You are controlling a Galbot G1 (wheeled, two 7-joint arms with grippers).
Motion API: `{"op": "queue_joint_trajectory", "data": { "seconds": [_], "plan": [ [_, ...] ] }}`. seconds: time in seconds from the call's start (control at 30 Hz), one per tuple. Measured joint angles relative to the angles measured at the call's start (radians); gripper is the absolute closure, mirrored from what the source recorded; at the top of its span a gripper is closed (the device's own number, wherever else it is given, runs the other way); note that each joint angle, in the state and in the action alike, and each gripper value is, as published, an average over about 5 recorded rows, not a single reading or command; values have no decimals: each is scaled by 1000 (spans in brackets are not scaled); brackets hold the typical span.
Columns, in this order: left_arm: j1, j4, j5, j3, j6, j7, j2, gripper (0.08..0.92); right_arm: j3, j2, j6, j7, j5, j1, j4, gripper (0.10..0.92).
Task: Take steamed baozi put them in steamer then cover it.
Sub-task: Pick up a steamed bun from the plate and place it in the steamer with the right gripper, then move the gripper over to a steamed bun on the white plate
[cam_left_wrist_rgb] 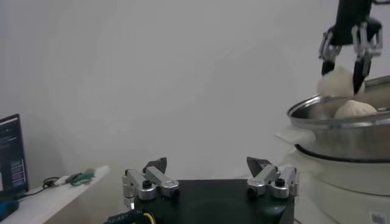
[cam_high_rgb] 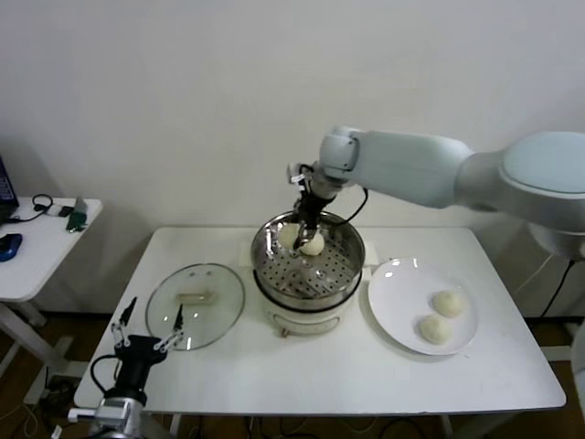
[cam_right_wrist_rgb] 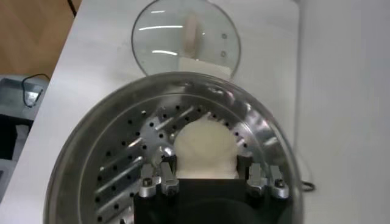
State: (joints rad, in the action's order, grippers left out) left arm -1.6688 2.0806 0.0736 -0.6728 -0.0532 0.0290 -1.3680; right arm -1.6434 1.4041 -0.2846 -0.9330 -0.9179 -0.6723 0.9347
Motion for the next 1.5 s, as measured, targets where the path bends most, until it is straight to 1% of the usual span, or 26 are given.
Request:
{"op": "queue_joint_trajectory", "data": {
  "seconds": [0.33,0.43,0.57,0.67,0.9,1.07,1.23,1.5],
  "plan": [
    [5,-4,-1,5,-1,-1,-4,177,-9,34,-8,10,38,56,-17,374],
    [6,-4,-1,5,-1,-1,-4,177,-9,41,-11,13,45,66,-21,346],
    [6,-6,-1,5,-1,-1,-4,177,-7,46,-15,14,51,73,-24,249],
    [6,-6,-1,4,-1,-1,-4,177,-3,44,-15,11,52,72,-24,210],
    [12,-6,-1,4,2,-1,-2,177,-6,13,-2,-20,53,33,-1,203],
    [17,-6,-1,9,5,-1,-3,177,-19,-47,15,-52,51,-28,42,203],
    [22,-8,-1,11,8,-1,-2,177,-38,-155,34,-83,70,-102,115,203],
    [39,-15,0,23,17,-2,1,177,-62,-380,53,-114,184,-179,270,203]
  ]
}}
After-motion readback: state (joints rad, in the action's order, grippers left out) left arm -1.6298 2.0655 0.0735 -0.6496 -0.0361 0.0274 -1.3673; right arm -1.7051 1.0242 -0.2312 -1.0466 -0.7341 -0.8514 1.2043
